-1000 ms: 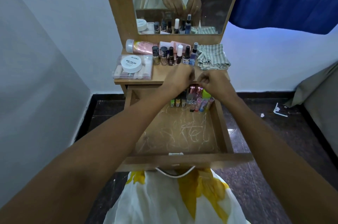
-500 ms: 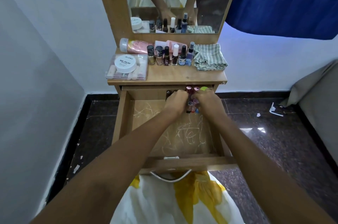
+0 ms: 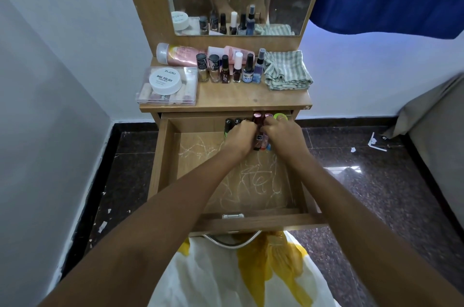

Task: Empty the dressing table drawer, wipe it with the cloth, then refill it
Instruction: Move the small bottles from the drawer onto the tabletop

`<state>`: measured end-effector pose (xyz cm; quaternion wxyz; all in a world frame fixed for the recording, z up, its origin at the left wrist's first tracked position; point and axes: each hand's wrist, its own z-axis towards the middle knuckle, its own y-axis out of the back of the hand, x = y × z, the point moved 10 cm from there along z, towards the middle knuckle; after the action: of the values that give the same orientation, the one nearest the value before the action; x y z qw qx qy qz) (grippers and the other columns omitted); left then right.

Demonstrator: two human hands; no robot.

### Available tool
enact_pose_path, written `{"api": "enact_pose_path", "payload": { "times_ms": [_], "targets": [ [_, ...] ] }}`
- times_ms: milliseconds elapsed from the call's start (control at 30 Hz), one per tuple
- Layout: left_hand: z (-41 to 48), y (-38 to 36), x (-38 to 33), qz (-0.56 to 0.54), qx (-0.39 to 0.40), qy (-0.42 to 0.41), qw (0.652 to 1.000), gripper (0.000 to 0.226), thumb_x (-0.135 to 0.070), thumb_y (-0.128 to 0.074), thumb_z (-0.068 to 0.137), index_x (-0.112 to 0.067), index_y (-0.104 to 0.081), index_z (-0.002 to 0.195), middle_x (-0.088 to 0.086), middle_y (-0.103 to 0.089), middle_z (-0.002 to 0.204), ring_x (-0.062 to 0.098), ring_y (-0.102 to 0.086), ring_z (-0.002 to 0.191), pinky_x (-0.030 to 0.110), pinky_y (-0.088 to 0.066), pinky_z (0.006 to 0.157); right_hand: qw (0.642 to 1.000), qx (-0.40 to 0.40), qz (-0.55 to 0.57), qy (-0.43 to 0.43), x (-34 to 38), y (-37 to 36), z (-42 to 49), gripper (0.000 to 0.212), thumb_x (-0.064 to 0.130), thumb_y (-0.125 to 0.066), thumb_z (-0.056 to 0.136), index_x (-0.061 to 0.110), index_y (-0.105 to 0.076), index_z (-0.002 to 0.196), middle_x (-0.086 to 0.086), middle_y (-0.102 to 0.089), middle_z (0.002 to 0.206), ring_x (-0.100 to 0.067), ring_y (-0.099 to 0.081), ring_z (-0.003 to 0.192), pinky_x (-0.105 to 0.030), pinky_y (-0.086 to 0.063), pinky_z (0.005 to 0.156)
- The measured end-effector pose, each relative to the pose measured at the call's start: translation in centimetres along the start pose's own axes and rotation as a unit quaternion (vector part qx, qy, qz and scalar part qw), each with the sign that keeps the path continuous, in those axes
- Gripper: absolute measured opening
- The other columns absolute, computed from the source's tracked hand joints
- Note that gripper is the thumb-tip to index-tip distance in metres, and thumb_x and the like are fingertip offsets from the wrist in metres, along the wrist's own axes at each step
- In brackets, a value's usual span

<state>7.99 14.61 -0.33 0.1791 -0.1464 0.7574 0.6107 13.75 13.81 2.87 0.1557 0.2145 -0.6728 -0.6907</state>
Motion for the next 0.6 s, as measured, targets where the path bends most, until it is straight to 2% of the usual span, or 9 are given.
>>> {"api": "enact_pose_path", "payload": {
  "times_ms": [233, 333, 433, 600],
  "targets": [
    [-0.4, 0.1, -0.2, 0.0, 0.001, 0.003, 1.0, 0.023, -0.003, -0.047, 0.091, -0.002, -0.061, 0.11, 0.02, -0.063, 0.109, 0.037, -0.061, 0.103, 0.04, -0.048, 0.078, 0.999, 0.03, -0.024, -0.005, 0.1, -0.5, -0.1, 0.026, 0.011, -0.051, 0.089, 0.008, -0.061, 0.113, -0.009, -0.054, 0.121, -0.027, -0.054, 0.108, -0.035, -0.048, 0.077],
    [-0.7, 0.3, -0.1, -0.007, 0.005, 0.006, 1.0, 0.023, -0.003, -0.049, 0.09, -0.002, -0.061, 0.109, 0.021, -0.064, 0.109, 0.037, -0.061, 0.105, 0.039, -0.048, 0.08, 1.0, 0.002, -0.016, -0.009, -0.2, 0.3, -0.1, 0.021, 0.01, -0.055, 0.086, 0.009, -0.067, 0.104, -0.008, -0.059, 0.116, -0.028, -0.056, 0.103, -0.037, -0.05, 0.075],
    [-0.9, 0.7, 0.2, -0.014, -0.001, 0.003, 1.0, 0.02, -0.005, -0.053, 0.089, -0.005, -0.065, 0.105, 0.018, -0.067, 0.104, 0.033, -0.064, 0.1, 0.036, -0.048, 0.076, 0.999, 0.009, 0.019, -0.027, -0.7, 0.8, -0.3, 0.019, 0.012, -0.058, 0.085, 0.009, -0.068, 0.101, -0.008, -0.062, 0.109, -0.027, -0.055, 0.101, -0.036, -0.049, 0.075],
    [-1.5, 3.1, 0.1, -0.029, -0.016, -0.028, 0.999, 0.021, -0.006, -0.057, 0.085, -0.01, -0.069, 0.101, 0.01, -0.07, 0.097, 0.025, -0.065, 0.091, 0.03, -0.046, 0.07, 0.996, 0.041, 0.056, -0.056, -1.5, 2.4, -0.6, 0.025, 0.008, -0.056, 0.086, 0.007, -0.063, 0.11, -0.011, -0.061, 0.113, -0.028, -0.054, 0.109, -0.037, -0.047, 0.081]
  ]
}}
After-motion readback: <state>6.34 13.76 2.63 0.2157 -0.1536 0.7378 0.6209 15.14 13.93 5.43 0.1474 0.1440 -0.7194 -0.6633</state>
